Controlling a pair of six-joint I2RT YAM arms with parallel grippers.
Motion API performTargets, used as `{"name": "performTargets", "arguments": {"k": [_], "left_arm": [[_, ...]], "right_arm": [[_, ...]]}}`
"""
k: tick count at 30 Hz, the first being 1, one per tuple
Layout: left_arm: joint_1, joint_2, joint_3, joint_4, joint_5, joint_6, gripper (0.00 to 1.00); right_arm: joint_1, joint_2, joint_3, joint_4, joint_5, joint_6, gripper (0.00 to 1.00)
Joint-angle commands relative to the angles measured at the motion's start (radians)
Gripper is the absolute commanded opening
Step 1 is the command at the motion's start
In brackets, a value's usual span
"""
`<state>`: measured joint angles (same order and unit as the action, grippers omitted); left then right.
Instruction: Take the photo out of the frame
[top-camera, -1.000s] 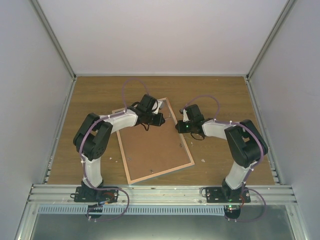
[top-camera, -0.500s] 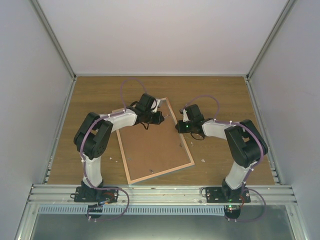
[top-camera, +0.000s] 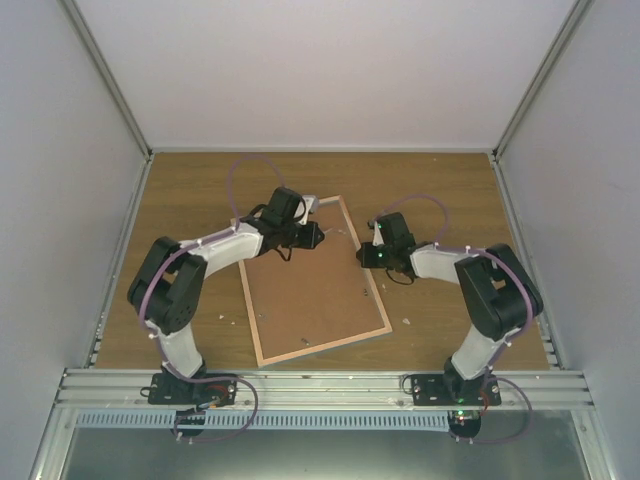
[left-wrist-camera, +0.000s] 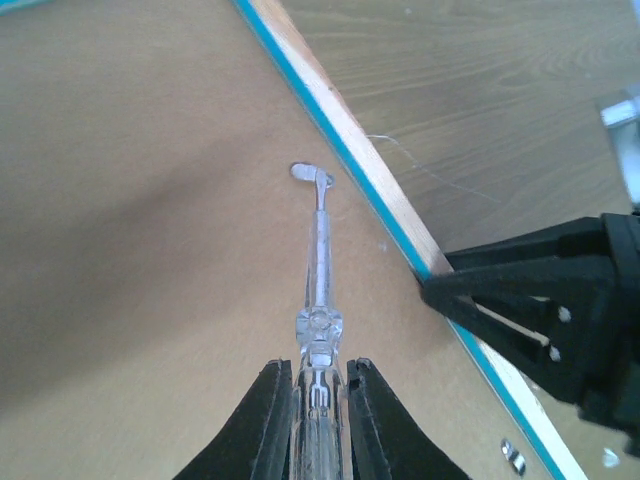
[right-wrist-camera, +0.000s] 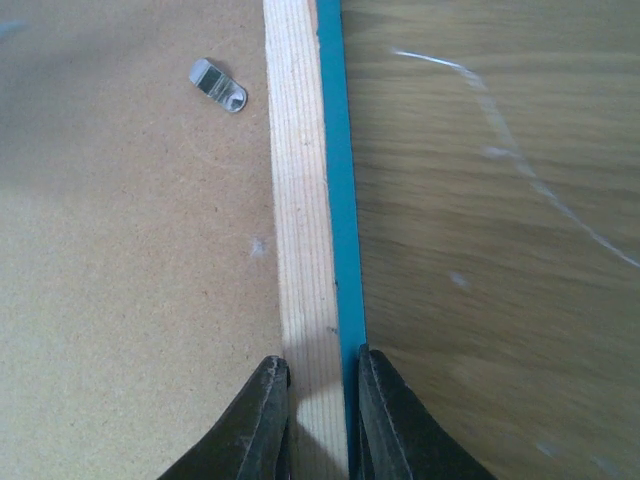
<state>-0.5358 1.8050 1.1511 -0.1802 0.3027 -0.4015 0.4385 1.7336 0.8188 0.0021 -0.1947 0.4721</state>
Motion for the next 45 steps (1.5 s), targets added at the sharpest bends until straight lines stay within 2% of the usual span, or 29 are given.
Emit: {"name": "performTargets", "arguments": {"k": [1,7,11,17,20,22,25,29,38,45], "left_arm": [[0.008,-0.114,-0.055,0.064,-0.001,-0.017,0.0],[0.021,-0.216,-0.125,0.08,-0.007,-0.032,0.0],[0.034,-0.281,-0.168,0.086,-0.016,-0.039,0.0],[0.052,-0.381,-0.26,0.089,-0.025,-0.052,0.0],[0.062,-0.434,-0.301,0.076,-0.025,-0.057,0.0],[0.072,-0.481,-0.328,0.072,-0.025,-0.059,0.0],[0.087,-0.53,-0.358,0.069,-0.025,-0.059,0.01],[0.113,-0.565,-0.37,0.047,-0.023,-0.05,0.01],[0.127,-0.634,-0.365,0.001,-0.02,-0.028,0.01],[0.129,-0.649,-0.383,0.004,-0.018,-0.032,0.02]], "right_arm": [[-0.063,-0.057,-0.095,-0.057,0.078,0.164,0.01],[-0.079,-0.175,-0.162,-0.061,0.161,0.285,0.01],[-0.078,-0.218,-0.201,-0.048,0.13,0.335,0.01],[-0.055,-0.221,-0.219,-0.075,0.052,0.277,0.22],[-0.049,-0.241,-0.209,-0.122,0.033,0.197,0.38],[-0.05,-0.263,-0.179,-0.175,0.077,0.125,0.45],[-0.055,-0.283,-0.105,-0.25,0.157,-0.013,0.51],[-0.076,-0.256,0.034,-0.267,0.136,-0.218,0.59],[-0.148,-0.004,0.322,-0.241,-0.009,-0.528,0.67],[-0.194,0.16,0.489,-0.237,-0.102,-0.764,0.68]]}}
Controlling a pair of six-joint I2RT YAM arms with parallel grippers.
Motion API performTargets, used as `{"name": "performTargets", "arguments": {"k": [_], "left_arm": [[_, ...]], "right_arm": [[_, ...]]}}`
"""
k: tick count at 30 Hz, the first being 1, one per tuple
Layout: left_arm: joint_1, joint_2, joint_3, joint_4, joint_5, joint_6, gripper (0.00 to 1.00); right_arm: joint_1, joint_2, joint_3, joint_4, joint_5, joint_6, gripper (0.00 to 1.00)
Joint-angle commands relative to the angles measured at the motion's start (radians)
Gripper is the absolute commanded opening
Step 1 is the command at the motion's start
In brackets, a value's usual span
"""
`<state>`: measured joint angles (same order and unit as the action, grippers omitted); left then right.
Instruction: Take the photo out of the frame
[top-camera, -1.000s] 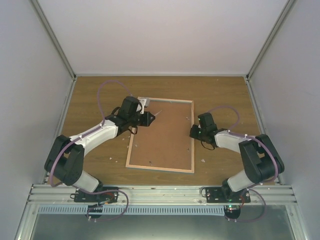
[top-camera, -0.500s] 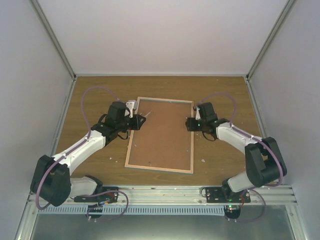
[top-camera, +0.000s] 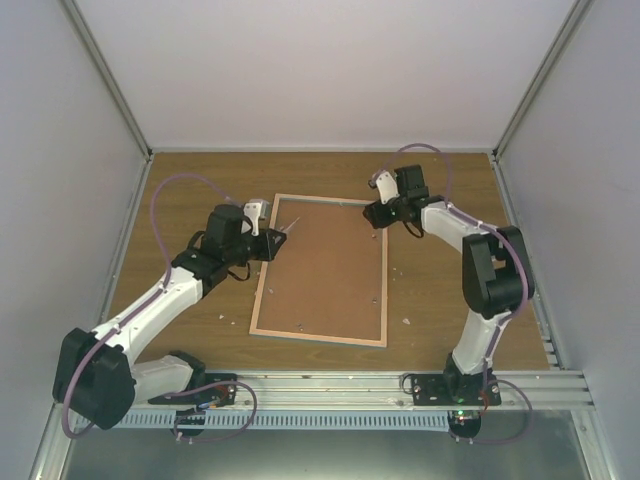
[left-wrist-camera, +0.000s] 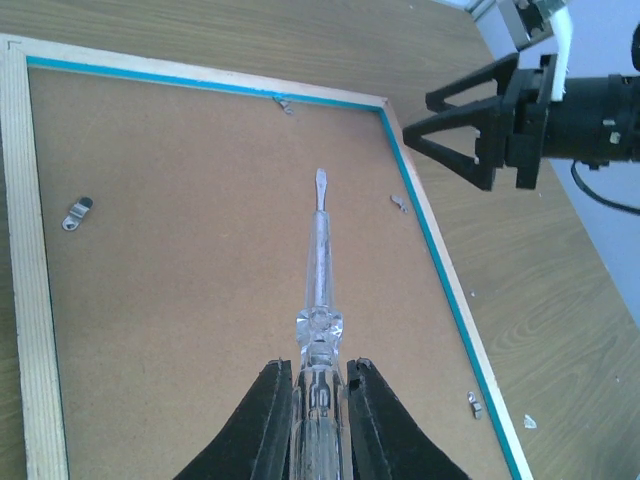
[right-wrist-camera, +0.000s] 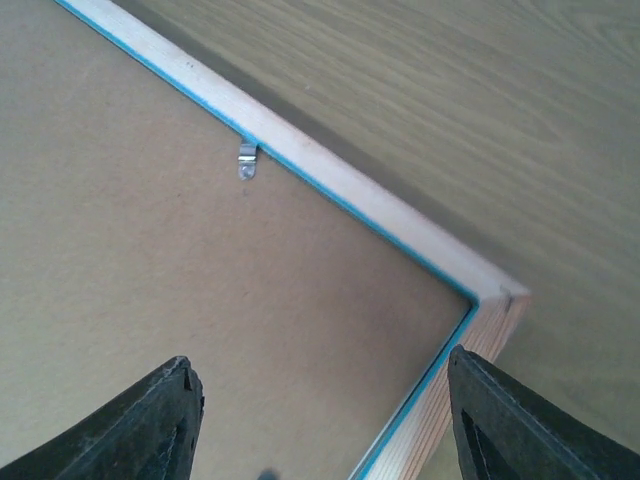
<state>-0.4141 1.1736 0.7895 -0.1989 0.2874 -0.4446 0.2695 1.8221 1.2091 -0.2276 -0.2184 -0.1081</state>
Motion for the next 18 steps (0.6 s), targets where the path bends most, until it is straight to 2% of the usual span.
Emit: {"name": "performTargets", "arguments": {"k": [1,7,18], "left_arm": [[0.008,-0.016,-0.022,0.023,0.0,0.011,0.02],[0.008,-0.016,-0.016,0.008,0.027,0.011,0.02],[0.007,-0.022,-0.04,-0.001,0.029,0.006,0.02]], "right_arm": [[-0.028,0.102,0.133,-0.025,-0.09,-0.208,0.68],[-0.047,0.273,0.302,-0.109,-0.16,-0.294,0.67],[-0.06,0.427,0.428,-0.167,-0.193,-0.33,0.62]]}}
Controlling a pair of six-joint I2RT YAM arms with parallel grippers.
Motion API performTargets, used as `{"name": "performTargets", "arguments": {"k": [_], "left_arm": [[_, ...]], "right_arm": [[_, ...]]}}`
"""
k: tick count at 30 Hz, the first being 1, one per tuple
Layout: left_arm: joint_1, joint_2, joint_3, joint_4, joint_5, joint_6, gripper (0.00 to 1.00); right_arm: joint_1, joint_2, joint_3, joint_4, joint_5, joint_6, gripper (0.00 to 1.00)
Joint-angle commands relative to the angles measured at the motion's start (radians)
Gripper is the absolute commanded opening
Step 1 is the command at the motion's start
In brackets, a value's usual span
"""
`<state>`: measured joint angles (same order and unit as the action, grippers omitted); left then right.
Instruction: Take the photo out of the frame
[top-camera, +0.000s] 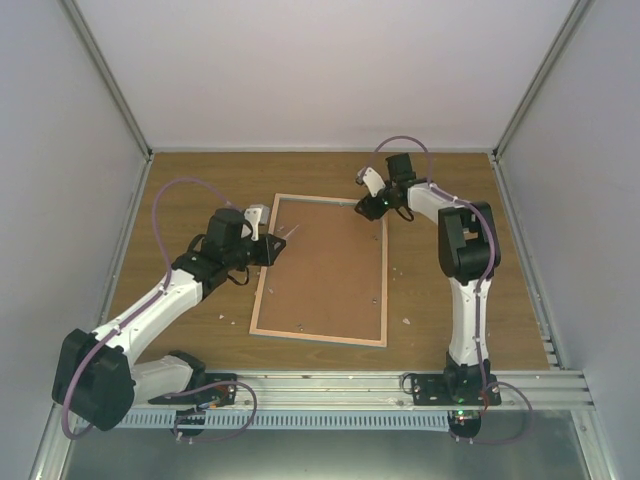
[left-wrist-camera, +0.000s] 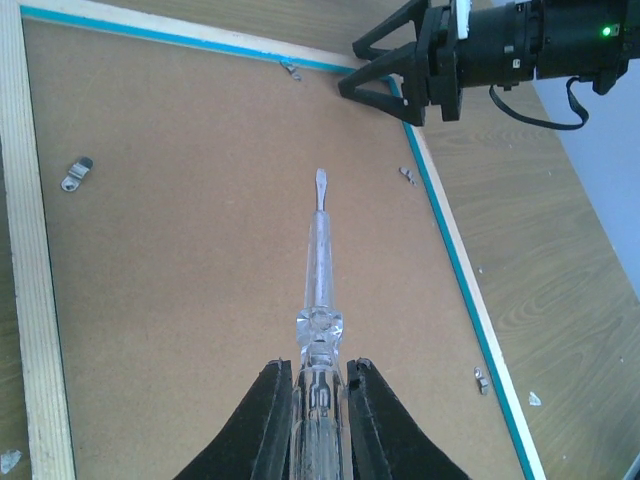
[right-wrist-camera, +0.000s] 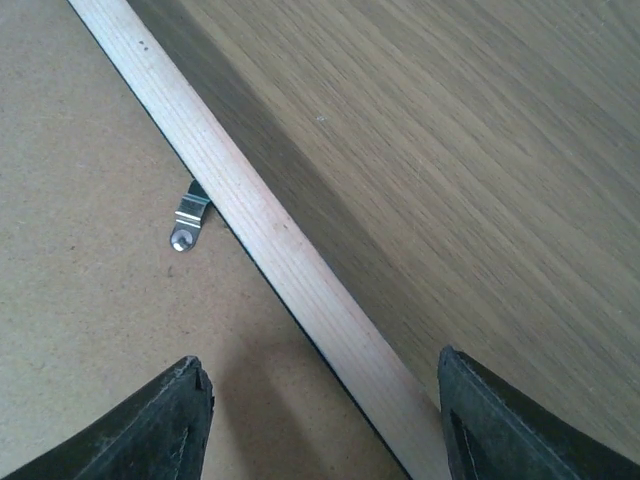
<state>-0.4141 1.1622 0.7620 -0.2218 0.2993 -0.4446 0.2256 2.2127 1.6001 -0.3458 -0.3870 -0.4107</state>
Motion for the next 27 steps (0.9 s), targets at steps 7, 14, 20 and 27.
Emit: {"name": "performTargets", "arguments": {"k": [7,14,20,27], "left_arm": [[0.007,-0.005,-0.01,0.022,0.03,0.007,0.02],[0.008,-0.004,-0.014,0.028,0.04,0.003,0.02],[0.007,0.011,-0.015,0.03,0.056,0.004,0.02],[0.007,0.018,-0.022,0.048,0.067,0.004,0.02]], "right_arm": [[-0.052,0.071,0.054,-0.079,-0.03,-0.016,0.53],[-0.059,0.052,0.02,-0.095,-0.04,0.015,0.37],[-0.064,-0.017,-0.095,-0.038,0.005,0.099,0.24],[-0.067,-0.051,-0.166,-0.047,0.14,0.181,0.19]]}}
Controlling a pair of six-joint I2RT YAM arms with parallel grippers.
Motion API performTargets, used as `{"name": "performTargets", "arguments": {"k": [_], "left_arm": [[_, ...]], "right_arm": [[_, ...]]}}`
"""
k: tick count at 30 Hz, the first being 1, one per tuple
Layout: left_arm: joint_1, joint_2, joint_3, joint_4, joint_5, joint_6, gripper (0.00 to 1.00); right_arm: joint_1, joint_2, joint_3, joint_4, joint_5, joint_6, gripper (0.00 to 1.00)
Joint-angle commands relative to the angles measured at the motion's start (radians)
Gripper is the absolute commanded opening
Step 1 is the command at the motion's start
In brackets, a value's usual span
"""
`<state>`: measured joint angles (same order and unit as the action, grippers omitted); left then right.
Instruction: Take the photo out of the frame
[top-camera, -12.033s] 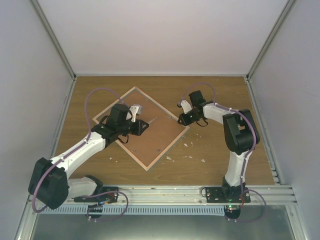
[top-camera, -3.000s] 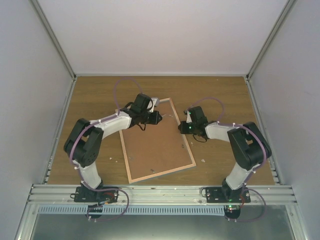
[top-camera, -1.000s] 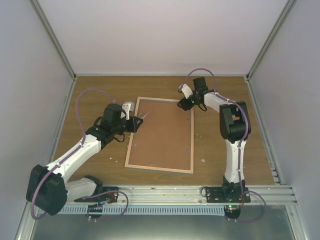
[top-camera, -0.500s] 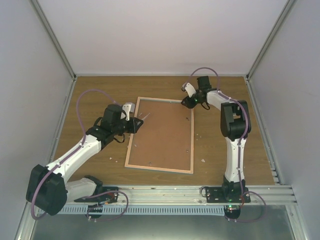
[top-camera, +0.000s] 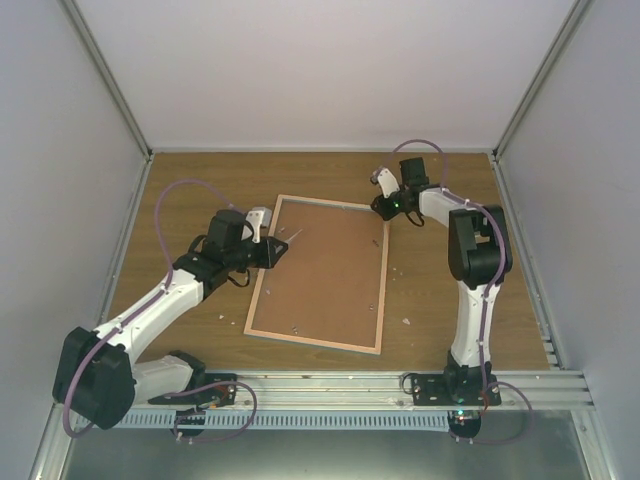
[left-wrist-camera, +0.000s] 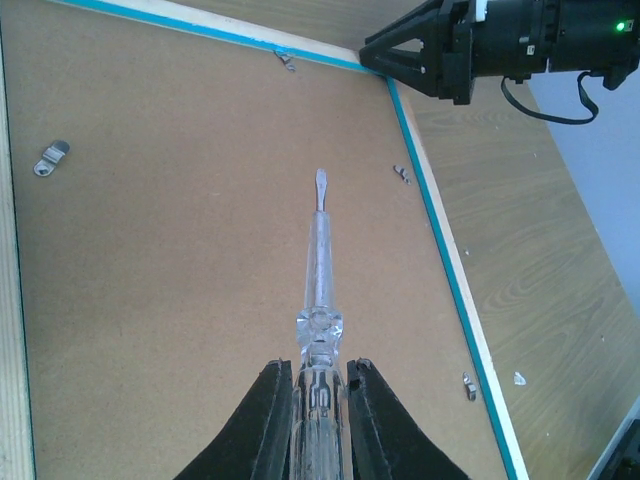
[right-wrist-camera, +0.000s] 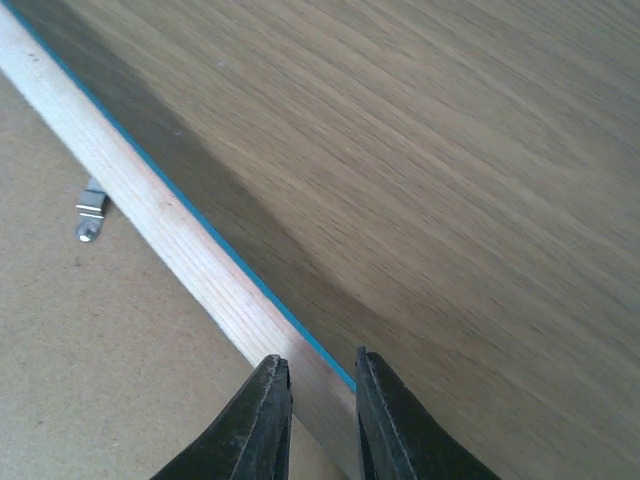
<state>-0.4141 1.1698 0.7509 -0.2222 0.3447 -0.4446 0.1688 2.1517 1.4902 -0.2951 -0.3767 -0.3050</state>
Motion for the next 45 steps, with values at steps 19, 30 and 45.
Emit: {"name": "performTargets", "arguments": {"k": [19,30,45], "left_arm": [[0.007,0.022,-0.008,0.043,0.025,0.01,0.02],[0.008,0.031,-0.01,0.045,0.024,0.01,0.01],[0.007,0.046,-0.015,0.077,0.046,0.005,0.01]], "right_arm": [[-0.01,0.057,0.06,-0.185,0.053,-0.096,0.46],[-0.048,0.114,0.085,-0.19,0.07,-0.048,0.21],[-0.039,-0.04,-0.157,-0.214,0.196,0.3,0.15]]}}
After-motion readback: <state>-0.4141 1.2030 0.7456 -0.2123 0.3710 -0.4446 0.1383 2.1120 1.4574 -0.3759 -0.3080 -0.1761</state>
